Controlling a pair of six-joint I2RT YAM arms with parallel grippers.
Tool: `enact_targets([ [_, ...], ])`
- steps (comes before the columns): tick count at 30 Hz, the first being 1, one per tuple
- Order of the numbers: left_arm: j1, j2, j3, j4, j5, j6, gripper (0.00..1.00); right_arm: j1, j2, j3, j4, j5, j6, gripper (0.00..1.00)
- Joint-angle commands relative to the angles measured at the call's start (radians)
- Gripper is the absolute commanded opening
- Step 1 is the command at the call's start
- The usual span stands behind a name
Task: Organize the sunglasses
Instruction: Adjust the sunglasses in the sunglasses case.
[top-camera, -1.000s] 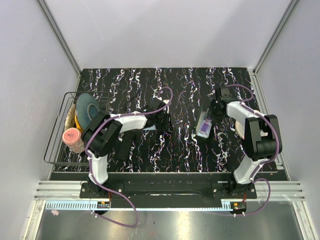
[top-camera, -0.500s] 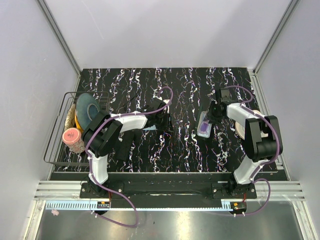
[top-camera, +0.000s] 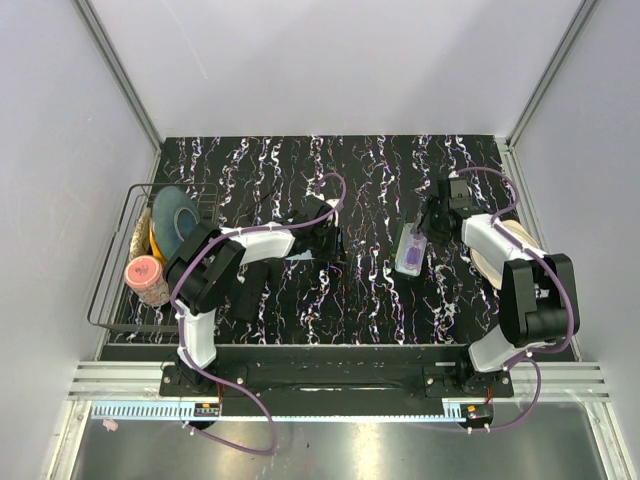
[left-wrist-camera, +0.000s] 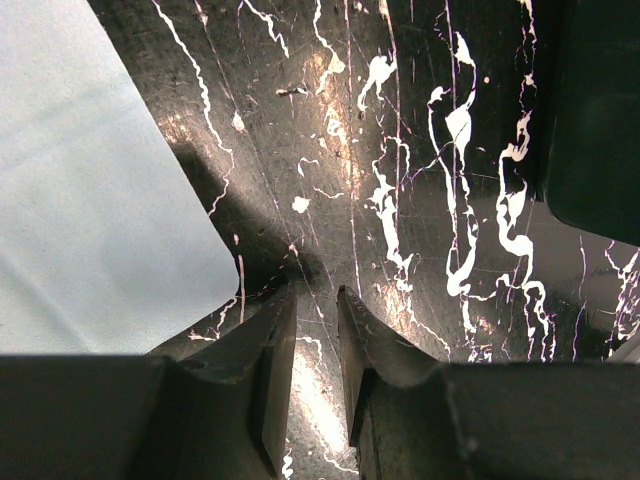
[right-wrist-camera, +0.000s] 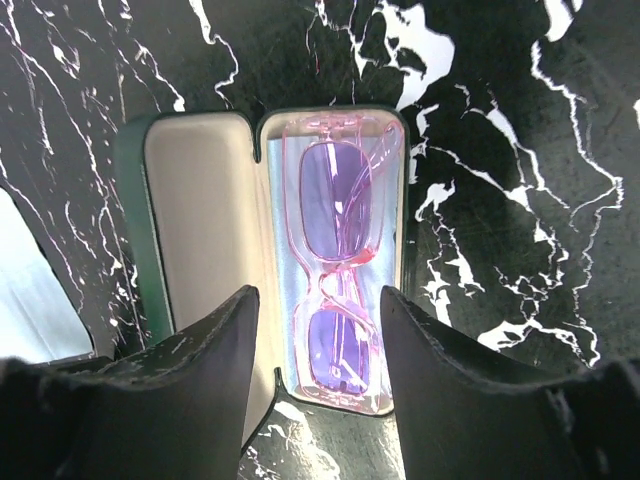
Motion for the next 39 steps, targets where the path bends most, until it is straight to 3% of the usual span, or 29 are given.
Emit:
enact_targets([
  [1,-0.002,0.006,0.025,0.005,-0.008,0.021,0.28,-0.001,-0.055,0.010,0.024,0.094,0.011,0.56],
  [10,-0.002,0.009,0.030,0.002,-0.006,0.020,0.28,-0.008,0.064,0.062,0.028,0.129,0.015,0.29],
  [21,-0.004,0.010,0.030,-0.001,-0.008,0.020,0.28,-0.017,0.127,0.061,0.048,0.111,0.050,0.14],
  [27,-0.004,0.010,0.031,-0.003,-0.006,0.021,0.28,-0.017,0.100,0.022,0.063,0.083,0.109,0.16],
  [32,-0.004,0.007,0.030,-0.004,-0.008,0.023,0.28,-0.019,0.037,0.010,0.068,0.098,0.135,0.41],
  [39,-0.002,0.001,0.031,-0.006,-0.009,0.024,0.28,-0.022,-0.040,0.018,0.050,0.091,0.133,0.47],
])
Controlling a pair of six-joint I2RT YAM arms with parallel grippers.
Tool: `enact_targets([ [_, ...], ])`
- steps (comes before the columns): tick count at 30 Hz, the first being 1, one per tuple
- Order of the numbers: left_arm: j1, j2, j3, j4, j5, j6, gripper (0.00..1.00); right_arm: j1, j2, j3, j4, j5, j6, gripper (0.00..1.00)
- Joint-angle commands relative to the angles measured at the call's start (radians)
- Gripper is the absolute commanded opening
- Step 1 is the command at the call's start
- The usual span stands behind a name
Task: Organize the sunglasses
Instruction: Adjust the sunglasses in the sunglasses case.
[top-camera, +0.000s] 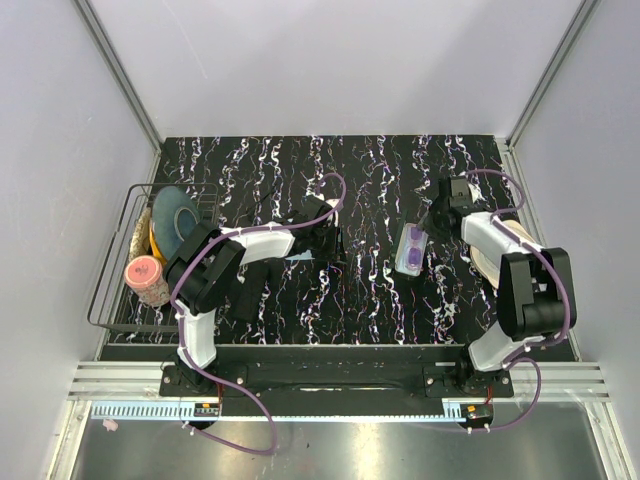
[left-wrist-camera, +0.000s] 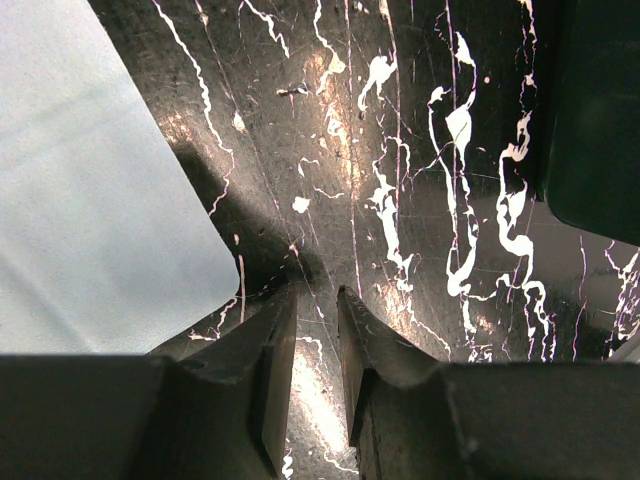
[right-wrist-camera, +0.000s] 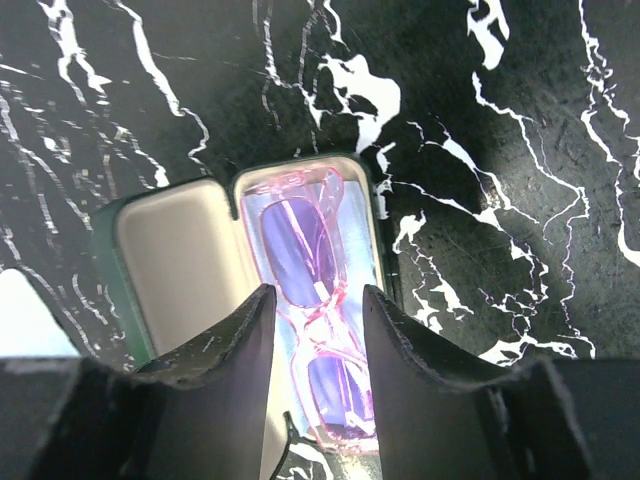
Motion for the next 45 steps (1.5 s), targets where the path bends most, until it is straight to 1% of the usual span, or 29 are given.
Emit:
enact_targets([
  [1,-0.002,0.001,0.031,-0.004,-0.011,0.024,0.28,-0.005,-0.085,0.004,0.005,-0.010,0.011,0.47],
  [2,-0.004,0.001,0.030,-0.004,-0.009,0.025,0.28,-0.005,-0.099,0.001,0.000,-0.026,0.003,0.46],
  [3,-0.002,0.001,0.031,-0.004,-0.009,0.024,0.28,-0.005,-0.107,-0.002,-0.006,-0.037,0.000,0.42],
  [7,-0.002,0.000,0.030,-0.002,-0.005,0.022,0.28,-0.005,-0.136,-0.035,-0.051,-0.076,-0.011,0.28],
  [9,-0.004,-0.002,0.028,0.004,0.000,0.021,0.28,-0.005,-0.148,-0.052,-0.057,-0.102,-0.015,0.26],
  [10,-0.002,-0.003,0.025,0.006,0.005,0.019,0.28,-0.005,-0.153,-0.068,-0.064,-0.108,-0.017,0.22],
  [13,-0.005,-0.003,0.024,0.012,0.011,0.019,0.28,-0.005,-0.165,-0.102,-0.075,-0.128,-0.023,0.17],
  [20,-0.007,0.009,0.033,0.016,0.020,0.013,0.28,-0.005,-0.173,-0.154,-0.087,-0.148,-0.035,0.07],
  [32,-0.008,0.013,0.033,0.018,0.018,0.013,0.28,-0.005,-0.159,-0.196,-0.071,-0.151,-0.025,0.02],
  [38,-0.010,0.013,0.031,0.018,0.018,0.015,0.28,-0.005,-0.165,-0.226,-0.029,-0.159,0.008,0.02],
  [45,-0.010,0.010,0.030,0.018,0.018,0.015,0.28,-0.005,-0.183,-0.194,-0.040,-0.152,0.008,0.04],
])
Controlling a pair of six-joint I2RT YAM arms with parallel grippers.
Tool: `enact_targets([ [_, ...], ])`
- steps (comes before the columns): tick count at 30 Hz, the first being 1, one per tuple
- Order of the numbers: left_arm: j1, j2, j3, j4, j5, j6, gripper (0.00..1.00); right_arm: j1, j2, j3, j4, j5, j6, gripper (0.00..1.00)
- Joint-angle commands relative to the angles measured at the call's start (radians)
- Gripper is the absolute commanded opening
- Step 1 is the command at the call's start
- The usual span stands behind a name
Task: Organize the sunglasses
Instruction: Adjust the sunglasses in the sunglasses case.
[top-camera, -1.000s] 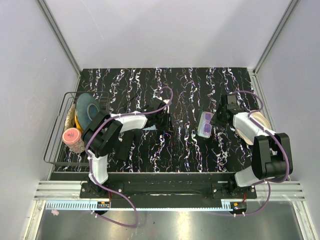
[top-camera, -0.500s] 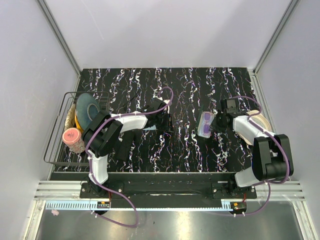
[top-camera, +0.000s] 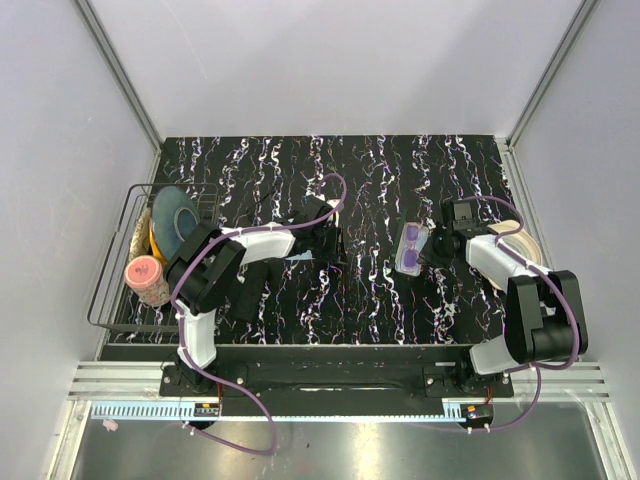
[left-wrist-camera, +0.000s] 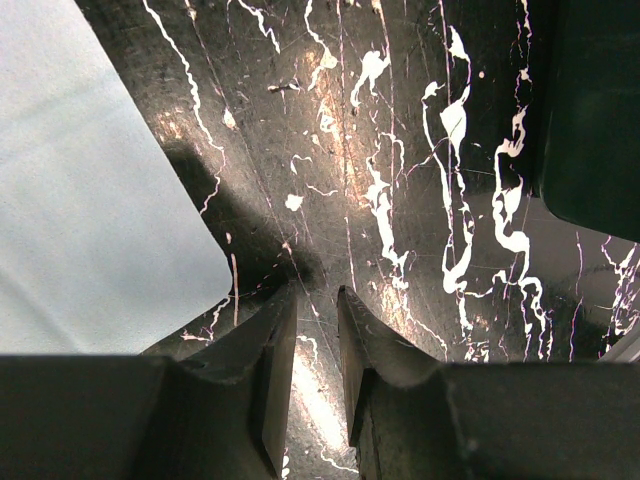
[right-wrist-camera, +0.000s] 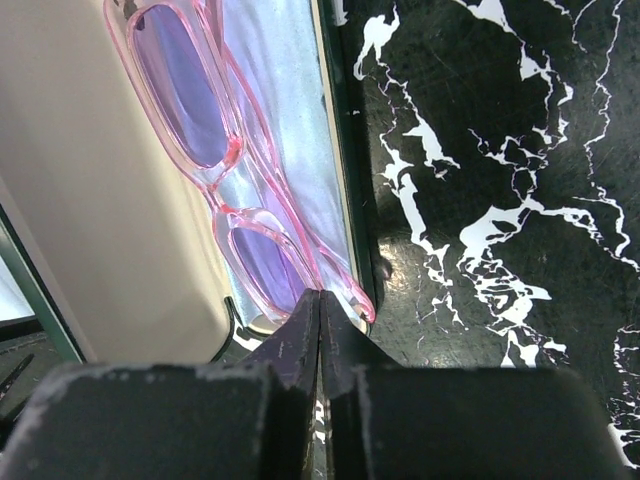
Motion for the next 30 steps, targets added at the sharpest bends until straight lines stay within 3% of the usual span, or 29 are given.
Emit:
enact_targets([
  [1,-0.006,0.009,0.030,0.015,0.006,0.013,0.28,-0.004,-0.031,0.015,0.002,0.008,0.006,0.05],
  [10,-0.008,0.017,0.039,0.013,0.015,0.015,0.28,-0.004,-0.100,-0.004,-0.054,0.077,-0.016,0.15],
  [18,-0.022,0.035,0.074,0.015,0.026,0.015,0.28,-0.004,-0.071,-0.010,-0.057,0.075,-0.028,0.15],
  [30,-0.068,0.101,0.122,0.042,0.032,-0.023,0.28,-0.007,-0.061,-0.044,-0.036,0.108,-0.020,0.00],
])
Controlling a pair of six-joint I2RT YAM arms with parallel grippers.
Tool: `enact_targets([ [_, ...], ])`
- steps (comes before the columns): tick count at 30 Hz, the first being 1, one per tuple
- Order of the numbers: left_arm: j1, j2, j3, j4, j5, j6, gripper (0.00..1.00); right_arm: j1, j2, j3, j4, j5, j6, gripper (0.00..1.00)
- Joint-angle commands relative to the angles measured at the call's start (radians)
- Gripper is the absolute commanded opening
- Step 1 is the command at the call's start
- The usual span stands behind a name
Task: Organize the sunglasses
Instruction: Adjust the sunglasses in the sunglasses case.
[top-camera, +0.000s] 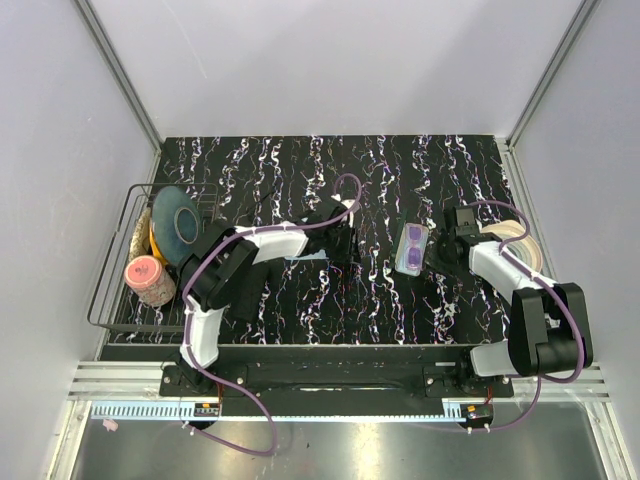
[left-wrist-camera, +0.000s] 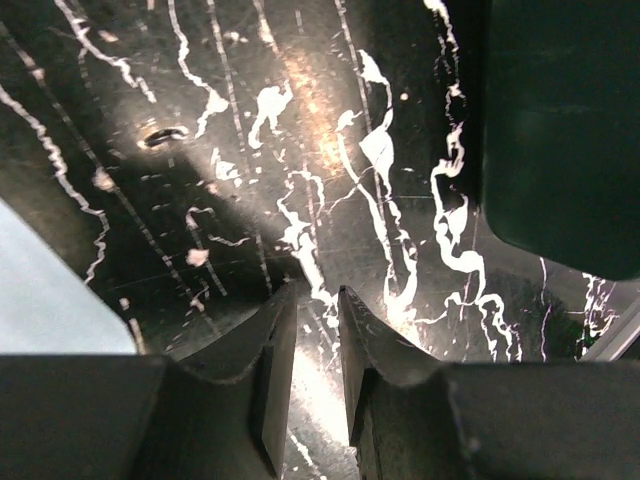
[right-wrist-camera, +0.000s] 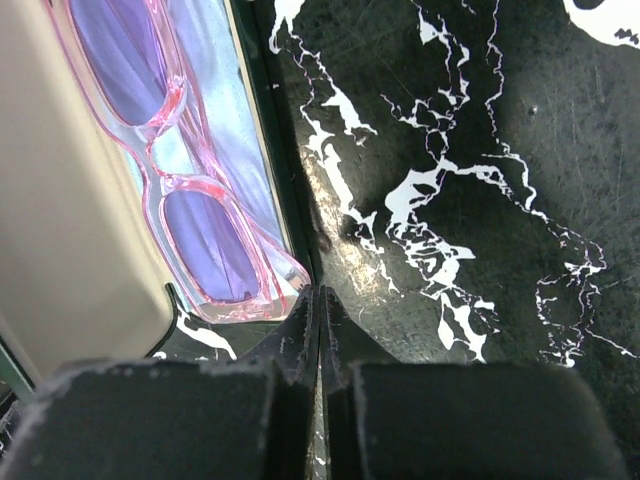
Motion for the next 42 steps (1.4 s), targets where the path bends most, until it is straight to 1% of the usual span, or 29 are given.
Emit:
enact_targets([
  [1,-0.026,0.040,0.034,0.051,0.019,-0.030,0.27,-0.005,0.020,-0.007,0.024,0.012,-0.005,0.00],
  [9,-0.045,0.104,0.060,0.106,0.053,-0.096,0.27,-0.005,0.052,0.000,0.053,-0.007,-0.019,0.00],
  [11,-0.046,0.118,0.063,0.106,0.058,-0.102,0.27,-0.007,0.060,-0.002,0.060,-0.042,-0.016,0.00],
  [28,-0.071,0.166,0.097,0.106,0.082,-0.094,0.27,-0.005,0.089,0.003,0.105,-0.103,-0.017,0.00],
  [33,-0.075,0.161,0.095,0.138,0.093,-0.081,0.28,-0.007,0.092,-0.002,0.120,-0.119,-0.016,0.01],
  [35,-0.077,0.158,0.095,0.134,0.082,-0.078,0.28,-0.007,0.085,0.006,0.103,-0.096,-0.013,0.00],
  [37,-0.075,0.149,0.094,0.114,0.046,-0.070,0.28,-0.010,0.054,0.010,0.085,-0.038,-0.002,0.00],
  [39,-0.075,0.131,0.094,0.080,-0.020,-0.055,0.28,-0.021,0.017,0.018,0.056,0.014,0.006,0.01],
  [41,-0.075,0.120,0.103,0.056,-0.068,-0.045,0.27,-0.045,-0.004,0.021,0.042,0.030,0.010,0.04],
  [42,-0.075,0.109,0.108,0.033,-0.109,-0.036,0.27,-0.054,-0.016,0.023,0.037,0.039,0.009,0.06],
])
